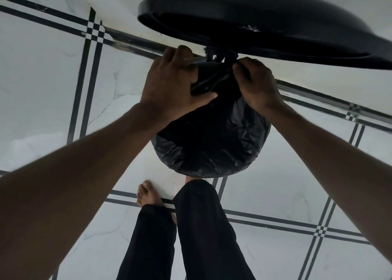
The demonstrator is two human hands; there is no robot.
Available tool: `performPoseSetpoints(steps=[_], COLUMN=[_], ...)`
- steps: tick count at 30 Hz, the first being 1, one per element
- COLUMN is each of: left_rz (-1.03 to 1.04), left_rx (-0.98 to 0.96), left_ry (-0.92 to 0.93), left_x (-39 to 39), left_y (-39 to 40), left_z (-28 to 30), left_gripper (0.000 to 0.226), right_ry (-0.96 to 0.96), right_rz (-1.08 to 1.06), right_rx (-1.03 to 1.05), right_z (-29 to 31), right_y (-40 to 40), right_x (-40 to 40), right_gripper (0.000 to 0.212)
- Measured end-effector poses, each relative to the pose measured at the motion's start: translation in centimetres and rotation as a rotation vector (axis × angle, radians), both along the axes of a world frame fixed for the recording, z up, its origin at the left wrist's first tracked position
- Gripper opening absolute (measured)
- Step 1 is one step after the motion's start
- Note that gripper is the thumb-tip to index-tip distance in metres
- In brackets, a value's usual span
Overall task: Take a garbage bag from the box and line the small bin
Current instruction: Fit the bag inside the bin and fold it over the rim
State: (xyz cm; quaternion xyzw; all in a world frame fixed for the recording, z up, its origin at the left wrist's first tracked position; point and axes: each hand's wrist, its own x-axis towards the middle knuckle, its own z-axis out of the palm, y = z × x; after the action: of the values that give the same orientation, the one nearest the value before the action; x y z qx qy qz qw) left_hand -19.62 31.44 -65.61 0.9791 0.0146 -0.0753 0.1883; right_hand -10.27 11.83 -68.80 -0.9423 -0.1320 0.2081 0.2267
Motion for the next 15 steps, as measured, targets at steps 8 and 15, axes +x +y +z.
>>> performPoseSetpoints(steps=[8, 15], left_rz=[0.325, 0.678], left_rx=[-0.245, -0.461], left_ry=[-0.069, 0.077], left_x=[0.9, 3.2], left_y=[1.2, 3.4], left_z=[-1.0, -3.9], left_gripper=[0.017, 0.014], right_ry=[0.060, 0.057], right_rz=[-0.014, -0.020], right_rx=[0.046, 0.108], right_z=[0.3, -0.2], right_y=[-0.6, -2.3], right_x=[-0.2, -0.3], right_gripper=[0.037, 0.026])
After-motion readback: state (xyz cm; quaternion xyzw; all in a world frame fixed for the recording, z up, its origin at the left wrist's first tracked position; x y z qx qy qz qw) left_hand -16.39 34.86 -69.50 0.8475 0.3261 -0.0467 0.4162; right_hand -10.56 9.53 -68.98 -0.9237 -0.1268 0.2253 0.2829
